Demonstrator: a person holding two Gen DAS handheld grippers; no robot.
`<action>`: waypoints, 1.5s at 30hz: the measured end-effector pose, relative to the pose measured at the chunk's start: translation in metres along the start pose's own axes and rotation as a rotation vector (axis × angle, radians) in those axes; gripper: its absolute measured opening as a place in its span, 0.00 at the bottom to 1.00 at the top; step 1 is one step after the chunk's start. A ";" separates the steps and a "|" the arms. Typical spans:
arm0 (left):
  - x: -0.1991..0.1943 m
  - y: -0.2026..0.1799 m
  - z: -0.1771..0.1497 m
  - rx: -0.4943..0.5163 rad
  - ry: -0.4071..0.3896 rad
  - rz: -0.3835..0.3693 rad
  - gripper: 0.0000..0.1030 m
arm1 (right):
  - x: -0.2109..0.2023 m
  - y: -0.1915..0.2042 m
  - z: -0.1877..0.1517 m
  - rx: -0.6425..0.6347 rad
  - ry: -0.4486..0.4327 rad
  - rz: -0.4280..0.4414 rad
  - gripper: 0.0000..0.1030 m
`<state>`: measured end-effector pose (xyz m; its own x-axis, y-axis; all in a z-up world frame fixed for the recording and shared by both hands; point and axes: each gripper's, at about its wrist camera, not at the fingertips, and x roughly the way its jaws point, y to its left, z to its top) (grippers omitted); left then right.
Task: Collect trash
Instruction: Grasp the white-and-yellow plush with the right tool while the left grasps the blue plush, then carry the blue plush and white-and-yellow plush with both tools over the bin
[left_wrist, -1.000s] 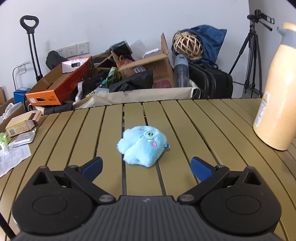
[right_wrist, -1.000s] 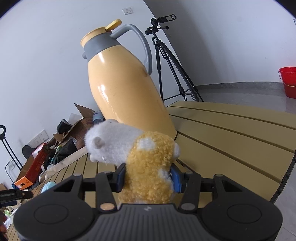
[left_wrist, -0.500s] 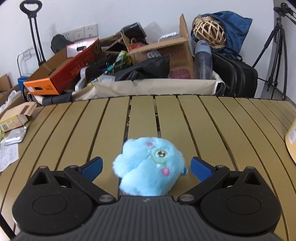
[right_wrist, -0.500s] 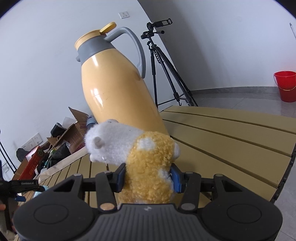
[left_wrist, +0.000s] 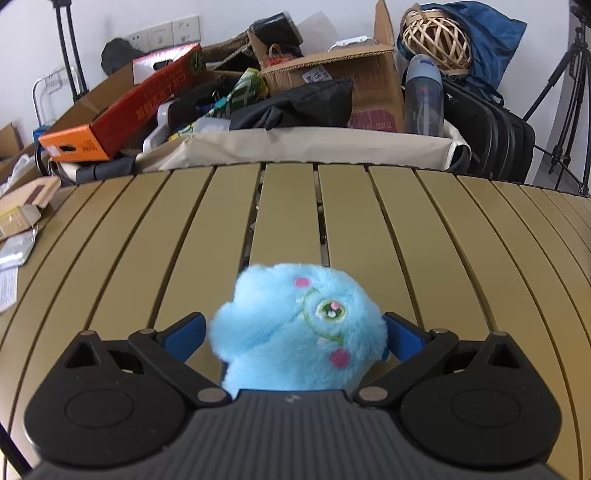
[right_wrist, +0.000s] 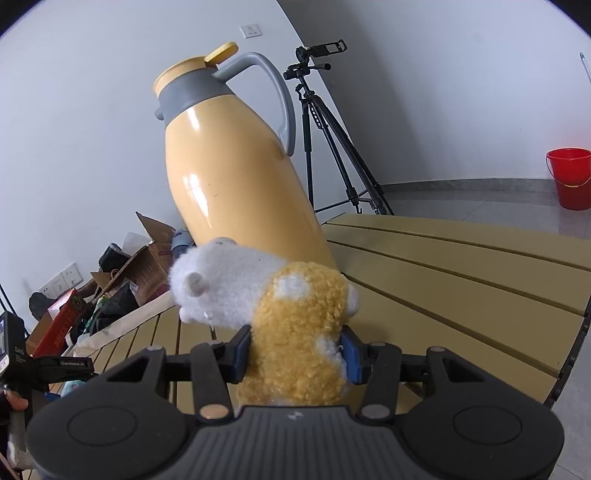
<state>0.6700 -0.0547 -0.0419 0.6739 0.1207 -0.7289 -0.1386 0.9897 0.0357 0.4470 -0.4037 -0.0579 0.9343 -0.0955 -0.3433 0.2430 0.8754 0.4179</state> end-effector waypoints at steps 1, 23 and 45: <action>0.000 0.000 -0.001 -0.008 0.001 -0.001 0.91 | 0.000 0.000 0.000 0.000 0.001 0.001 0.47; -0.066 0.006 -0.010 0.004 -0.090 -0.005 0.78 | -0.012 0.004 0.005 -0.002 -0.010 0.055 0.47; -0.193 0.030 -0.082 0.031 -0.173 -0.024 0.78 | -0.061 0.019 0.010 -0.055 -0.049 0.173 0.47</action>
<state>0.4761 -0.0541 0.0433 0.7920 0.1057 -0.6013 -0.1004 0.9940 0.0425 0.3979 -0.3858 -0.0201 0.9728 0.0368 -0.2286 0.0644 0.9053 0.4199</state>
